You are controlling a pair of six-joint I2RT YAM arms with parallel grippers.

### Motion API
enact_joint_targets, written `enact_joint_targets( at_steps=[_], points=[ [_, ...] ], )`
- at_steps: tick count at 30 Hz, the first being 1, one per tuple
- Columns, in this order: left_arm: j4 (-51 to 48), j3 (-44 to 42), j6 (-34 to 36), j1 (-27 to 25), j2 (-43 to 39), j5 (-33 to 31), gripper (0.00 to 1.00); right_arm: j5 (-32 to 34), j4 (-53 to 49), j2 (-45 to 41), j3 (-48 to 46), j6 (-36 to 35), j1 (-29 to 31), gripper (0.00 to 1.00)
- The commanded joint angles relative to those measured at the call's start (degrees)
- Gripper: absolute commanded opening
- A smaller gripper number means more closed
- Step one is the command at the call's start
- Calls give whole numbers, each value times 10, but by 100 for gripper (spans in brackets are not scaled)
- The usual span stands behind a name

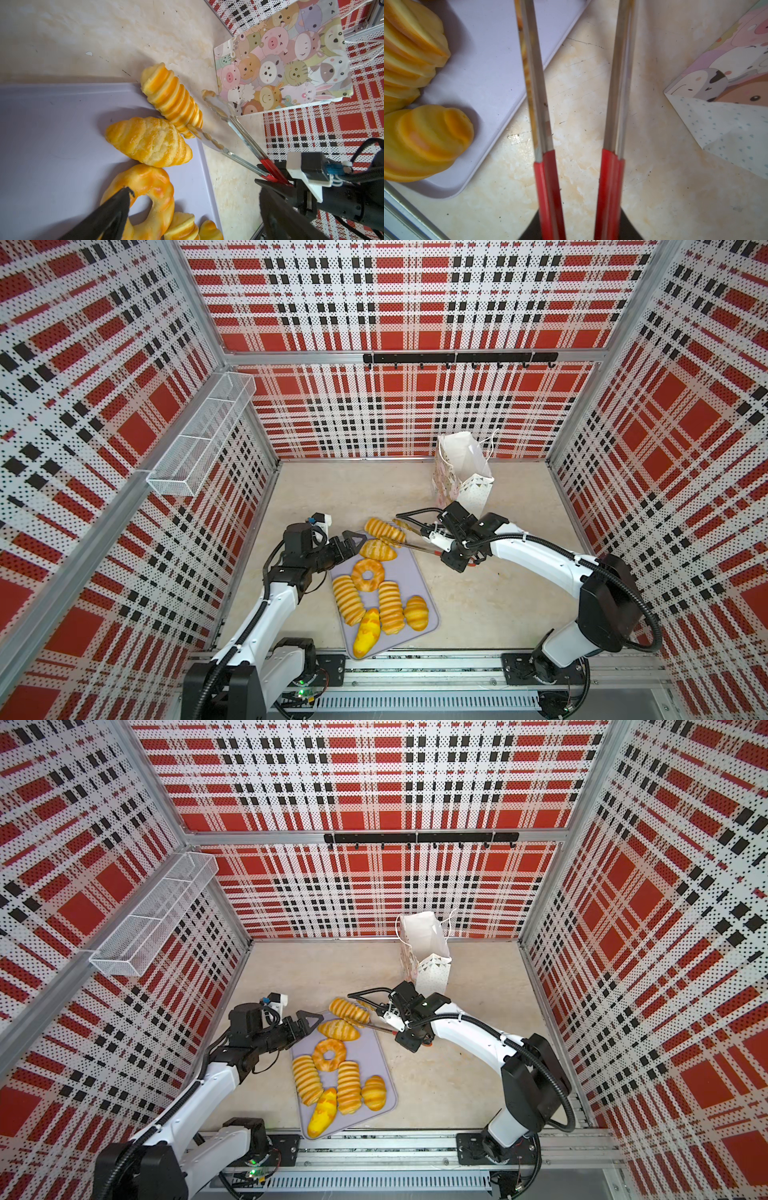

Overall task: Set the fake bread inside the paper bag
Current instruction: 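Close the tongs on the ridged spiral bun with the right gripper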

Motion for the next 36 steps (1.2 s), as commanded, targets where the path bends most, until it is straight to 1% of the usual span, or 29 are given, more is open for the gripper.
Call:
enact_joint_targets(
  at_steps=[1, 7, 11, 15, 21, 25, 29, 32, 36],
  points=[
    [-2, 9, 8, -6, -9, -5, 99, 7, 15, 7, 23, -4, 5, 33],
    [-9, 12, 10, -22, -15, -23, 99, 5, 2, 41, 52, -7, 8, 33],
    [-14, 13, 10, -29, -21, -34, 98, -8, -4, 57, 67, -11, 8, 33],
    [-16, 13, 11, -29, -15, -39, 98, -5, -11, 78, 76, -10, 9, 33],
    [-28, 18, 15, -27, 5, -53, 98, 16, -9, 111, 90, -5, 9, 32],
    [-37, 22, 19, -22, 13, -50, 98, 18, -5, 127, 103, -8, 11, 32],
    [-37, 20, 18, -24, 5, -60, 98, 10, -5, 132, 112, -18, 11, 28],
    [-37, 20, 16, -26, 9, -67, 98, 16, 0, 125, 112, -21, 12, 22],
    [-43, 24, 17, -35, 13, -72, 98, 4, 35, 80, 76, -12, 11, 21]
  ],
)
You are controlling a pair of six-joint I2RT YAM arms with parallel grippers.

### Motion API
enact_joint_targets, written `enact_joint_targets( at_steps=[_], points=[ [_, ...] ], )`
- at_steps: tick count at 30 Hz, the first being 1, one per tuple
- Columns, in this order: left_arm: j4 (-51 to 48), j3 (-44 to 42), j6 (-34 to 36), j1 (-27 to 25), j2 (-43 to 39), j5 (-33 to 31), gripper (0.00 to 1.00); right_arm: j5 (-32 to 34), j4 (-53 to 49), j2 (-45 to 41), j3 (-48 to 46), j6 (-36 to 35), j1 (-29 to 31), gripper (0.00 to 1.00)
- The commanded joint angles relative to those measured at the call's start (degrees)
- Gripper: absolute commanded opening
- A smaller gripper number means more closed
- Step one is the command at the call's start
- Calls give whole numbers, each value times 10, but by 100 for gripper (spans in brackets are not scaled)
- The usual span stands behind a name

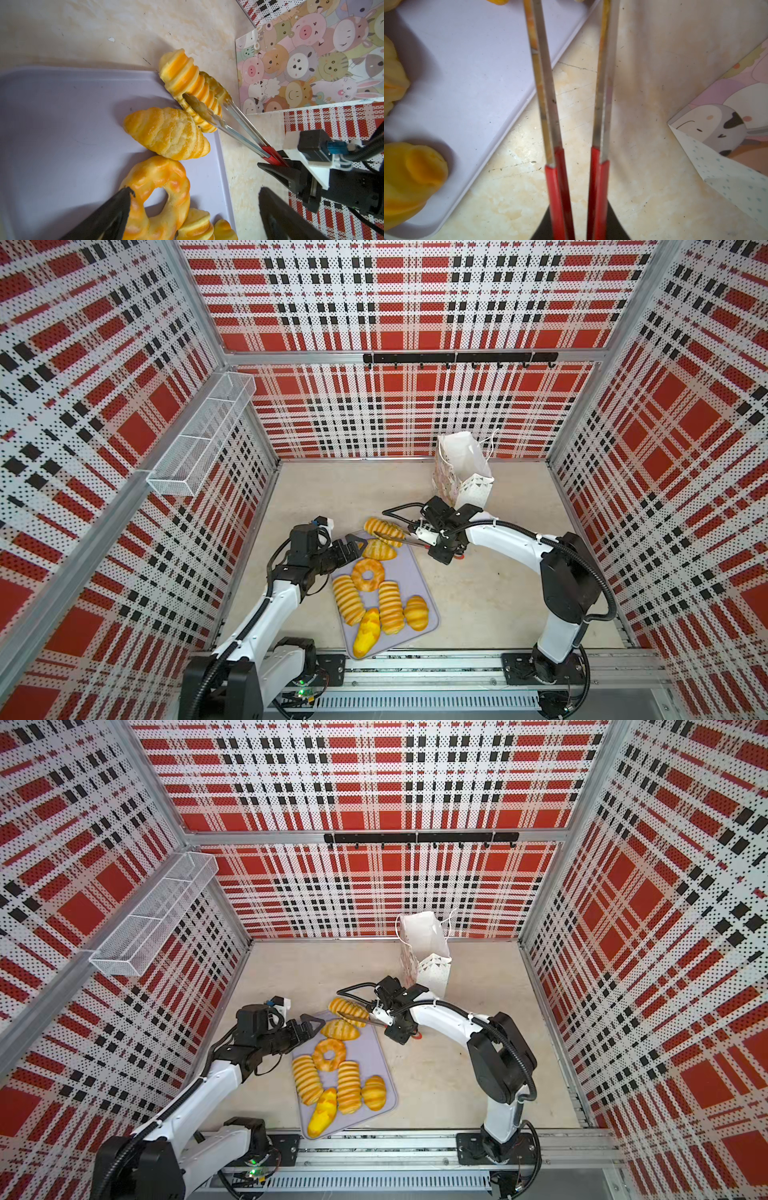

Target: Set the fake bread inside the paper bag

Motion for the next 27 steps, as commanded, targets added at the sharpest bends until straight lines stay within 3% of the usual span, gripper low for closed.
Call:
enact_joint_targets(
  at_steps=[1, 14, 27],
  points=[
    [-5, 19, 9, -6, -4, -13, 98, -14, 52, -53, -24, 1, 6, 20],
    [-3, 21, -2, 25, -34, -49, 99, -75, 159, -200, -125, 51, -15, 20],
    [28, 19, -50, 34, -50, -112, 74, -163, 254, -323, -179, 96, -41, 20]
  ],
)
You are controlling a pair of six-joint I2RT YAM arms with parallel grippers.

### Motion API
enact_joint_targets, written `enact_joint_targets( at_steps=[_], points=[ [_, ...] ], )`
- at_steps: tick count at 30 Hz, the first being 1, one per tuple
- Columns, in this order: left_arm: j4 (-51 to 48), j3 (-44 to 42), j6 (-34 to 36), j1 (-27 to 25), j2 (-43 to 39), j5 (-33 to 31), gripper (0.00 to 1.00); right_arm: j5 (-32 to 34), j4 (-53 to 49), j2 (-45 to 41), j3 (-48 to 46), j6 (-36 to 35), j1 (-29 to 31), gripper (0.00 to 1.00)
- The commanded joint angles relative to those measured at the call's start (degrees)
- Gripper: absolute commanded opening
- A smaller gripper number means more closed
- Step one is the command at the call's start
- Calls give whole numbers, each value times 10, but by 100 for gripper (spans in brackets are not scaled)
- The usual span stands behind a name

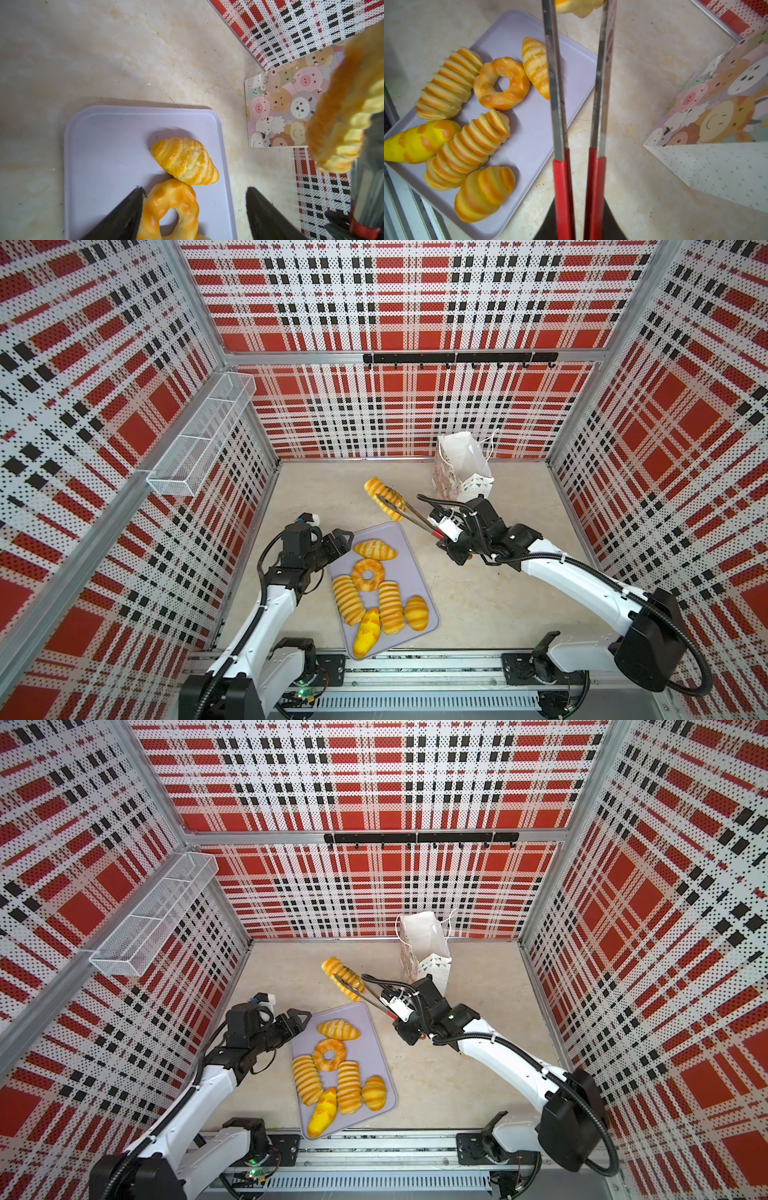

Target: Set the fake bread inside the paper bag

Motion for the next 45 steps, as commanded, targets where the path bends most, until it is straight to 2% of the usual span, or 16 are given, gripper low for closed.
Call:
enact_joint_targets(
  at_steps=[1, 3, 7, 11, 14, 22, 26, 34, 40, 45],
  points=[
    [31, 7, -19, 4, -6, -33, 70, -45, 75, -49, -5, 18, -8, 20],
    [52, -3, -36, 4, 1, -55, 60, -53, 92, -65, -13, 24, -9, 19],
    [84, -22, -56, 3, 30, -78, 30, -49, 93, -77, -21, 28, -10, 19],
    [120, -44, -60, 3, 72, -92, 16, -44, 82, -85, -32, 29, -9, 19],
    [166, -60, -66, 4, 122, -89, 1, -45, 83, -94, -39, 30, -10, 19],
    [198, -33, -42, -6, 242, -137, 0, -58, 95, -92, -45, 29, -16, 18],
    [245, -25, -58, -3, 296, -119, 0, -61, 96, -90, -45, 28, -18, 18],
    [257, 47, -54, 22, 424, -127, 0, -75, 122, -99, -74, 42, -33, 19],
    [238, 138, -45, 42, 511, -96, 0, -77, 118, -116, -75, 51, -40, 19],
    [251, 161, -50, 41, 510, -53, 0, -80, 114, -140, -60, 55, -40, 18]
  ],
)
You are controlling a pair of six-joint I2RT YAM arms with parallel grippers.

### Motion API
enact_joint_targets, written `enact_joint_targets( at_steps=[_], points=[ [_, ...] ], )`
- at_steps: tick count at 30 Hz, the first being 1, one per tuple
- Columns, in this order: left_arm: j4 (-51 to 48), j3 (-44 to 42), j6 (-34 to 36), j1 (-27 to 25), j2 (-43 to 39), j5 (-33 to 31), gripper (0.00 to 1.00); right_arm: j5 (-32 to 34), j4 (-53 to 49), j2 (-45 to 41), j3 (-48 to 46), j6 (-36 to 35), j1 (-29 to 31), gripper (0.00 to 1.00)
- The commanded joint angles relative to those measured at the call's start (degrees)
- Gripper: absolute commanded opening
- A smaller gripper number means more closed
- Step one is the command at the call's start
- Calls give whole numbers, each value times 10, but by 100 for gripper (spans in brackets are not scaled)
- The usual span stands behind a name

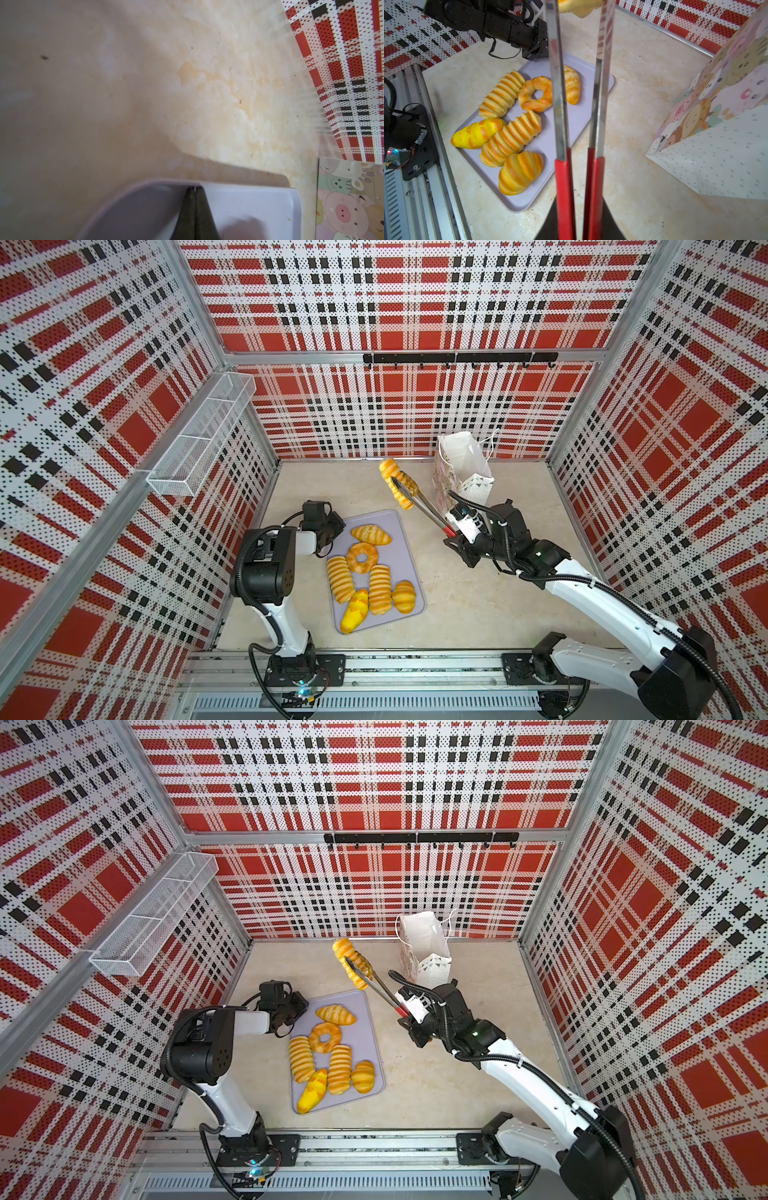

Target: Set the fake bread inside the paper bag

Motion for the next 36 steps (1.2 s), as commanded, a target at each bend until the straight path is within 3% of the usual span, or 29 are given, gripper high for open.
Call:
enact_joint_targets(
  at_steps=[1, 3, 7, 13, 19, 21, 22, 26, 36],
  points=[
    [-13, -2, 5, 0, -7, 31, 0, -12, 34, -32, 26, 6, -4, 18],
    [-12, -15, 8, -9, -54, 36, 3, -3, 39, -51, 24, 11, -3, 18],
    [-77, -20, 25, -42, -165, 6, 33, 5, 66, -88, 3, 27, -6, 18],
    [-154, -21, 37, -78, -331, -25, 62, 68, 87, -136, -14, 45, -8, 19],
    [-190, -2, 72, -95, -428, 64, 76, 153, 48, -156, -7, 83, -34, 20],
    [-188, 6, 93, -104, -446, 95, 87, 165, 36, -151, -5, 96, -40, 20],
    [-188, 9, 101, -108, -451, 105, 98, 174, 24, -144, 0, 104, -39, 20],
    [-177, 20, 135, -126, -462, 166, 98, 214, -8, -130, 14, 126, -40, 20],
    [-143, 25, 165, -193, -468, 172, 98, 276, -48, -105, 27, 150, -42, 21]
  ],
)
